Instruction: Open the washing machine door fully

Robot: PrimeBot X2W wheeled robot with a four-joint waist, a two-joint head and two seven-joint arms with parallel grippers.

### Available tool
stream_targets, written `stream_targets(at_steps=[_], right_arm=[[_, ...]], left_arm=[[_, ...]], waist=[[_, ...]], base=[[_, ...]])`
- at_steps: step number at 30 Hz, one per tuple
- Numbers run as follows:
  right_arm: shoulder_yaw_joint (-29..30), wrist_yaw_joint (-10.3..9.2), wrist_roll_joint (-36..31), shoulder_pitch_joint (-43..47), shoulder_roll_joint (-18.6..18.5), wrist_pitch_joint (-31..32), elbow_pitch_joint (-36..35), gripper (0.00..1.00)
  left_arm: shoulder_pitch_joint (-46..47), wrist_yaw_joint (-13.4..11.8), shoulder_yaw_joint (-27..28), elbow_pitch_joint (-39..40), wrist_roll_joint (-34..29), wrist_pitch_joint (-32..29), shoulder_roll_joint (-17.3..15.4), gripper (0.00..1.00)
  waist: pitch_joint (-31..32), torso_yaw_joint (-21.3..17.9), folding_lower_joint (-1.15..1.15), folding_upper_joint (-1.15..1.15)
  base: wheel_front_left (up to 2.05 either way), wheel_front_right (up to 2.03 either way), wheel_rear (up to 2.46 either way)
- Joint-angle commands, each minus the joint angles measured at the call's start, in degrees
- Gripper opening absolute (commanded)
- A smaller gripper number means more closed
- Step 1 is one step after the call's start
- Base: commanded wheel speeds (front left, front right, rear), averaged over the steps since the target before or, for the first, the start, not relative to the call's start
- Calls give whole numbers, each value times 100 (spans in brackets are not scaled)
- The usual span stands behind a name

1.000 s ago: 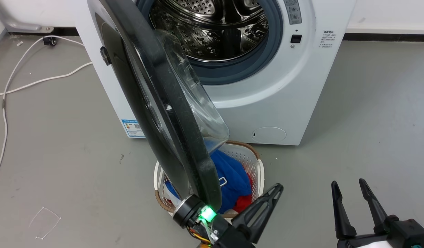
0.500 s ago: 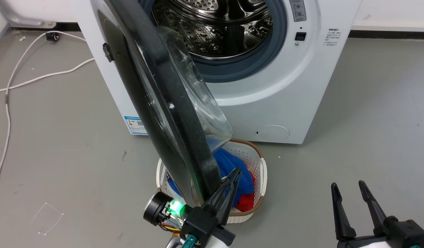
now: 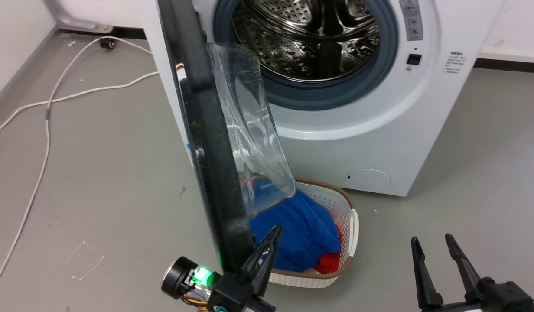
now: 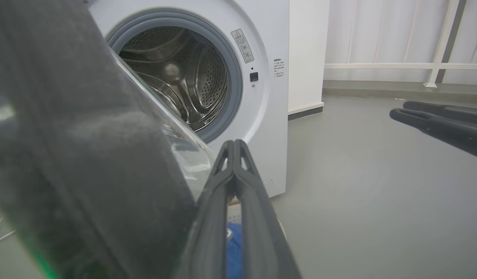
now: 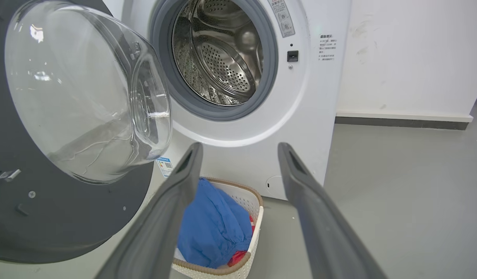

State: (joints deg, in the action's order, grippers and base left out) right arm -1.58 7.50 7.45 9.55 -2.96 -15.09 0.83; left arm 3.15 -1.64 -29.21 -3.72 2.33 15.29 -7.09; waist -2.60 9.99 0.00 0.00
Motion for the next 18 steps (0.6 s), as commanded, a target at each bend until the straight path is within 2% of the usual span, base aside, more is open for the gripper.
stream_targets(at_steps=[1, 11, 18], right_arm=[[-14, -1, 6, 54, 17, -10, 15, 100], [-67, -1, 58, 121, 15, -11, 17, 100], [14, -1, -24, 52, 15, -10, 17, 100]], left_arm=[[-35, -78, 132, -13, 7, -24, -88, 0], [-241, -140, 401, 98, 5, -22, -123, 0], [-412, -281, 782, 108, 97, -21, -141, 0]], waist=[[18, 80, 0, 0], [-5, 627, 0, 0], [-70, 946, 0, 0]], base=[[0, 0, 0], [0, 0, 0], [0, 0, 0]])
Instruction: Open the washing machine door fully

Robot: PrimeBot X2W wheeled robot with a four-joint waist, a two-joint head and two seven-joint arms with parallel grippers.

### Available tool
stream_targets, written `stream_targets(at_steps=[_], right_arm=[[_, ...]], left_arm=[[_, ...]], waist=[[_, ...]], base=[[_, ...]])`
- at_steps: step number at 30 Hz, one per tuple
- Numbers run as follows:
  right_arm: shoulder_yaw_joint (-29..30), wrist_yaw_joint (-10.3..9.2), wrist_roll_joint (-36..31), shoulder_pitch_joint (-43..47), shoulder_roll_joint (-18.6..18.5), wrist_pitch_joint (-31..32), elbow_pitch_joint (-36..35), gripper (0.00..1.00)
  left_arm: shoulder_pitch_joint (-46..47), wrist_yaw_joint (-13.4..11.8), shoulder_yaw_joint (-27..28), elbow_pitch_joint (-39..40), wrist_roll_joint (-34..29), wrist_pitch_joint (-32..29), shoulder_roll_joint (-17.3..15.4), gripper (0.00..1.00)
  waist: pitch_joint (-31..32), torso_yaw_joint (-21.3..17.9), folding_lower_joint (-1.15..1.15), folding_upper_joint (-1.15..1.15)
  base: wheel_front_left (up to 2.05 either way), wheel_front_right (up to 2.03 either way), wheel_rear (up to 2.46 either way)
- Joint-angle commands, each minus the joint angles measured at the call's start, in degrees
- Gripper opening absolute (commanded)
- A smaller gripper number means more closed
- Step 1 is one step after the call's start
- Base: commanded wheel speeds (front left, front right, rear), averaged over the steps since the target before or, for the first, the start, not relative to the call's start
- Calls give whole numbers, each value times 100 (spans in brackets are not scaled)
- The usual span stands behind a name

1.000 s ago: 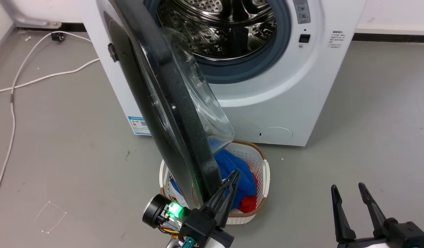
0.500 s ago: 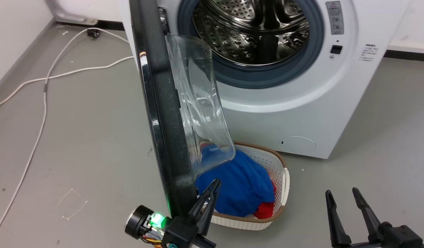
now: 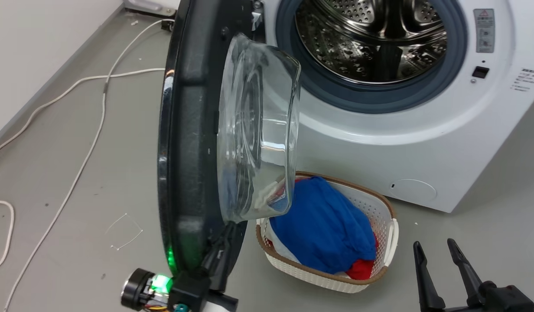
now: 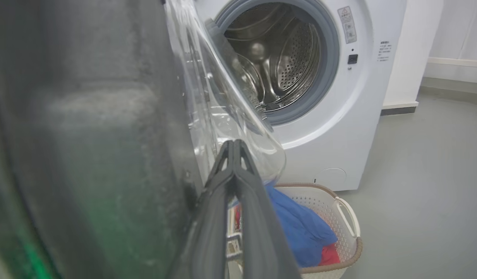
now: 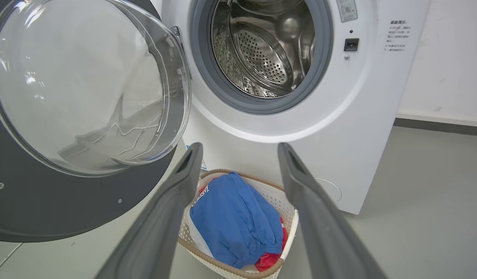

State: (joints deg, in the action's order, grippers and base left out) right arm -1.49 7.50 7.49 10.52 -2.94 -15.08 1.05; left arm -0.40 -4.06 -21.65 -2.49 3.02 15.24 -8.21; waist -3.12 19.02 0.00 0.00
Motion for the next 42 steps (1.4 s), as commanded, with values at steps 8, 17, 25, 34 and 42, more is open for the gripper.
stream_targets(at_steps=[8, 17, 25, 34, 42], right_arm=[[0, -1, -83, -91, 13, -11, -2, 100], [34, -1, -193, -179, 13, -12, -36, 100], [57, -1, -365, -380, 13, -11, -53, 100], [85, -1, -518, -517, 13, -11, -86, 100], [112, -1, -661, -718, 12, -11, -141, 100]], left_arm=[[-97, -195, 838, 52, 173, -15, -101, 0], [106, -46, 2020, -38, 518, -16, -100, 0], [518, 191, 2921, -481, 589, -16, 25, 0], [1103, 387, 3621, -990, 520, -17, 25, 0], [1704, 501, 4142, -1496, 482, -16, -94, 0]], waist=[[-101, 282, 0, 0], [-313, 372, 0, 0], [-608, 324, 0, 0], [-919, 220, 0, 0], [-1238, 95, 0, 0]], base=[[0, 0, 0], [0, 0, 0], [0, 0, 0], [0, 0, 0], [0, 0, 0]])
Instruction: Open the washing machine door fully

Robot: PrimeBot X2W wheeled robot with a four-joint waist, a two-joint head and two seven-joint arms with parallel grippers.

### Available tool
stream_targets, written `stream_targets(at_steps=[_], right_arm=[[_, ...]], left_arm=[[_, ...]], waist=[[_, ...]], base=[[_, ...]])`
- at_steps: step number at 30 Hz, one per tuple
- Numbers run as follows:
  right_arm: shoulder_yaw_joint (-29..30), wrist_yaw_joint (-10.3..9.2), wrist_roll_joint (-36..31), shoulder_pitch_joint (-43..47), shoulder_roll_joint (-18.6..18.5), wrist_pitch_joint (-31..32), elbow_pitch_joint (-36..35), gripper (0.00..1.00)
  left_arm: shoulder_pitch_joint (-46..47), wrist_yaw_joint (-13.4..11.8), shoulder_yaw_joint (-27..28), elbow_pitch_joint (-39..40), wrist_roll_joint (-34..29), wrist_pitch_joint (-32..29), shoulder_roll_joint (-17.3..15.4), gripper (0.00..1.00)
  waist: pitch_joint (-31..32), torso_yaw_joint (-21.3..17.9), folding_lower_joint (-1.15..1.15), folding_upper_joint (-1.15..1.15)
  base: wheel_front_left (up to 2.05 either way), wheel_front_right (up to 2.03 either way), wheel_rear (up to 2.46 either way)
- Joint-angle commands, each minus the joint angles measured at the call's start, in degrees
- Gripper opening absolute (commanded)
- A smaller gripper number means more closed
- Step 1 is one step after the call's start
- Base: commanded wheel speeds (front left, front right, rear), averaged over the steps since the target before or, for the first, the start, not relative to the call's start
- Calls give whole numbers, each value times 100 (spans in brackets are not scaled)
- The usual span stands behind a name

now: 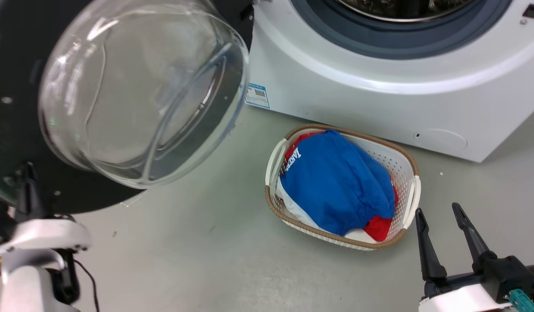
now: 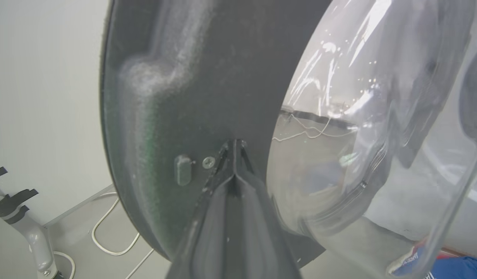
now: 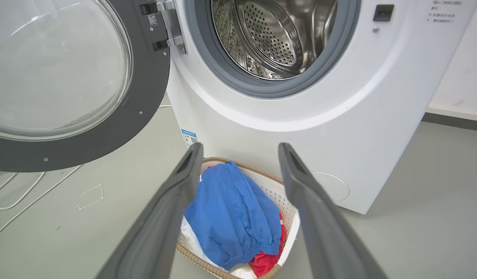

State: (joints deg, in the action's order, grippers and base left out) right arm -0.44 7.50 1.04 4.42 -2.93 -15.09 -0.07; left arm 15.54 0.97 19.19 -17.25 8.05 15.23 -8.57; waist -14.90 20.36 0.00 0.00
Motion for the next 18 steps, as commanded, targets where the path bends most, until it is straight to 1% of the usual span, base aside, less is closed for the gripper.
stream_targets(at_steps=[1, 4, 8, 12, 18], right_arm=[[12, -1, -36, -133, 11, -10, -34, 100], [18, -1, -76, -180, 9, -10, -51, 100], [34, -1, -129, -247, -14, -10, -80, 100], [38, -1, -144, -323, -44, -10, -93, 100], [23, -1, -170, -383, -55, -10, -99, 100]], left_arm=[[190, 12, 136, -98, -15, -15, -90, 0], [392, 33, 352, -296, -7, -15, -139, 0], [628, 131, 593, -528, -4, -16, -213, 0], [834, 196, 750, -728, -75, -16, -264, 0], [998, 212, 933, -848, -137, -15, -213, 0]], waist=[[-99, -56, 0, 0], [-216, -109, 0, 0], [-358, -158, 0, 0], [-480, -192, 0, 0], [-587, -234, 0, 0]], base=[[0, 0, 0], [0, 0, 0], [0, 0, 0], [0, 0, 0], [0, 0, 0]])
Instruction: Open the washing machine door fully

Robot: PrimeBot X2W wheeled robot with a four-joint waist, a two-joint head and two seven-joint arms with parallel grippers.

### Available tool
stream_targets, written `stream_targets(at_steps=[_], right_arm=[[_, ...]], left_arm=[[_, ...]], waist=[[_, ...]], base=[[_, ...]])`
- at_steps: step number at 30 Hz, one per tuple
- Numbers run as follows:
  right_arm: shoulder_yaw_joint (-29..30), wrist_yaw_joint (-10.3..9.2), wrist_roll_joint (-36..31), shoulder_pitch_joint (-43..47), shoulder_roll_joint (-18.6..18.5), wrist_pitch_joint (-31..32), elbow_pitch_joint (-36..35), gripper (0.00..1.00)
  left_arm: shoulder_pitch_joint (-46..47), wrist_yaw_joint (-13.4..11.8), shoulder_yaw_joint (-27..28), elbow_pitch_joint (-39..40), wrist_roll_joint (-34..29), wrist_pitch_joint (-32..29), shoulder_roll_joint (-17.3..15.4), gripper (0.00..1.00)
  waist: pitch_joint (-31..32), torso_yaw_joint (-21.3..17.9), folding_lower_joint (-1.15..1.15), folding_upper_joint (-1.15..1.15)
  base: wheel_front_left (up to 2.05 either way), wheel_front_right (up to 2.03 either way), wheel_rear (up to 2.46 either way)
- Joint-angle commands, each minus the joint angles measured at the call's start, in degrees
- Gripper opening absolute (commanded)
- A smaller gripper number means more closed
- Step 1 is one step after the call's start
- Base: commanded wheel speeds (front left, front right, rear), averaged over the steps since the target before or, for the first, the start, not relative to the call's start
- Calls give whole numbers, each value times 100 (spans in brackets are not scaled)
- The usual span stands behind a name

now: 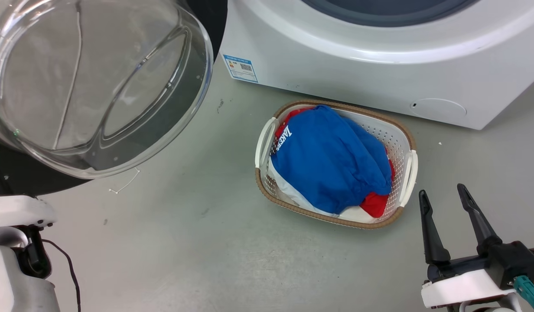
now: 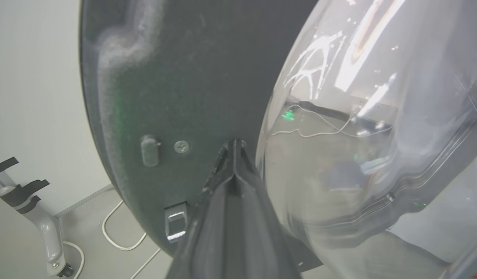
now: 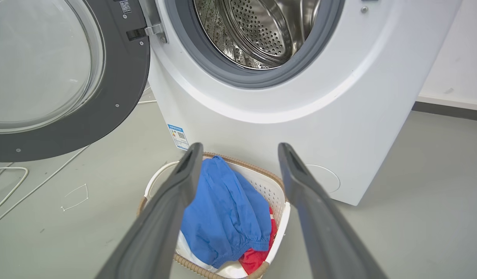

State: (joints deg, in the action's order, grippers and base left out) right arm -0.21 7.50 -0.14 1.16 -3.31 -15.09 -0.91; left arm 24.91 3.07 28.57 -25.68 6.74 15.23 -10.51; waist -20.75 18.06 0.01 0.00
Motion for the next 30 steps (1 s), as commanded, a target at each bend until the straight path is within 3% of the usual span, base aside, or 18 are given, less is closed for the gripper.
stream_targets(at_steps=[1, 11, 20, 30], right_arm=[[1, -1, -53, -83, -16, -10, -16, 100], [0, -1, -28, -81, 12, -10, 38, 100], [17, -1, 92, 125, 45, -11, 117, 100], [29, -1, 347, 357, 52, -10, -27, 100]], left_arm=[[75, 3, 34, -10, -23, -16, -6, 0], [-10, 94, 302, -49, -202, -15, -5, 0], [-506, 218, 280, 203, -427, -15, 97, 0], [-1404, 276, -18, 1079, -687, -15, 451, 0]], waist=[[-12, -14, -1, 0], [83, -148, -1, 0], [617, -289, -1, 0], [1356, -551, -1, 0]], base=[[0, 0, 0], [0, 0, 0], [0, 0, 0], [0, 0, 0]])
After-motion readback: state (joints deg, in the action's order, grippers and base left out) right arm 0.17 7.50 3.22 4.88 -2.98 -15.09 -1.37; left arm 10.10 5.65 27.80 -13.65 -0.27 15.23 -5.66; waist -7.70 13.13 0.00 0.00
